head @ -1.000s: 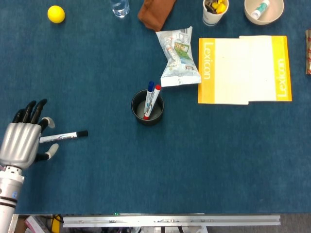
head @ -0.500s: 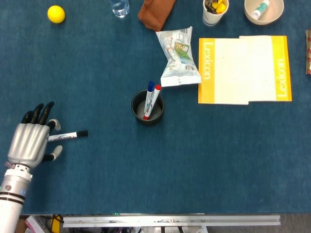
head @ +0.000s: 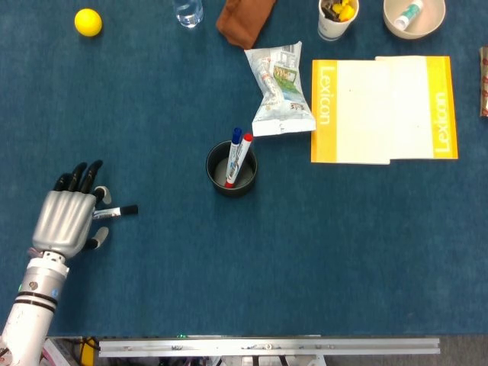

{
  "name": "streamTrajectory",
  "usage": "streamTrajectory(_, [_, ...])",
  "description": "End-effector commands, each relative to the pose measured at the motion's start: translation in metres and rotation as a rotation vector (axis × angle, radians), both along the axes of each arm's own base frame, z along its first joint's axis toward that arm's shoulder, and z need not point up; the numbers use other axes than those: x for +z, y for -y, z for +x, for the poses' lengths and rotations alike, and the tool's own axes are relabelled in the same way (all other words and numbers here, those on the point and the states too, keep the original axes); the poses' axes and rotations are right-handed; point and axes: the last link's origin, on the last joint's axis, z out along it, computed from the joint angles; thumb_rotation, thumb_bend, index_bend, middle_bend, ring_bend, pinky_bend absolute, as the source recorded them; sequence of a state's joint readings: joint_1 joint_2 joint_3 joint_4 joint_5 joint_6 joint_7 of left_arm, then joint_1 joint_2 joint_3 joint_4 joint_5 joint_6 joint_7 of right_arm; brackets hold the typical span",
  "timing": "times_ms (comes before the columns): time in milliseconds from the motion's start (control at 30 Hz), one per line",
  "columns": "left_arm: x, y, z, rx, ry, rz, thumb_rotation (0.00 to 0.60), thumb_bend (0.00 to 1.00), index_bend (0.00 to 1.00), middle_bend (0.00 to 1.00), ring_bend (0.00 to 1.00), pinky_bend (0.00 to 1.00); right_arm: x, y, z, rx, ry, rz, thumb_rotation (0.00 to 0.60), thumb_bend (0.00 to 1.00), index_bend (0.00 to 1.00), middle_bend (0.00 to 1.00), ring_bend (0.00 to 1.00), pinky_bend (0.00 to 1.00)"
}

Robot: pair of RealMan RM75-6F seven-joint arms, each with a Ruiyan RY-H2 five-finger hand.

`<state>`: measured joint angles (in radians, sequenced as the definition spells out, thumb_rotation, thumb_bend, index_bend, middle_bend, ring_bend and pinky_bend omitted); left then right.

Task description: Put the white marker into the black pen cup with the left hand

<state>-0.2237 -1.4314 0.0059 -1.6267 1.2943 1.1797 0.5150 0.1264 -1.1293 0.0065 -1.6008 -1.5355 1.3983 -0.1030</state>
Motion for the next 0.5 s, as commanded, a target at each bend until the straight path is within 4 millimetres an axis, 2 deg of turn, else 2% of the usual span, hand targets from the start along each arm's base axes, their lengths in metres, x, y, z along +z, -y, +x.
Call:
streamTrajectory(33, [-0.003, -0.0036, 0.0031, 0.008, 0.008, -0.005, 0.583, 0.24, 0.4, 0.04, 0.04, 0.15, -0.0004, 0.0, -0.0002, -0.003, 0.0, 0.002, 0.6, 0.06, 0.34, 0.32, 0.25, 0.31])
streamTrajectory(233, [-0.0064, -0.0097, 0.0047, 0.019, -0.003, -0.003, 0.552, 0.24, 0.41, 0.04, 0.04, 0.15, -0.0007, -0.0007, 0.0, -0.006, -0.002, 0.004, 0.6, 0.06, 0.34, 0.32, 0.25, 0.31])
streamTrajectory(500, [-0.012, -0.0121, 0.0021, 0.031, -0.001, -0.025, 0.553, 0.24, 0.41, 0.04, 0.04, 0.16, -0.0011, -0.0007, -0.0005, -0.008, -0.004, 0.006, 0.6, 0.06, 0.34, 0.32, 0.25, 0.31])
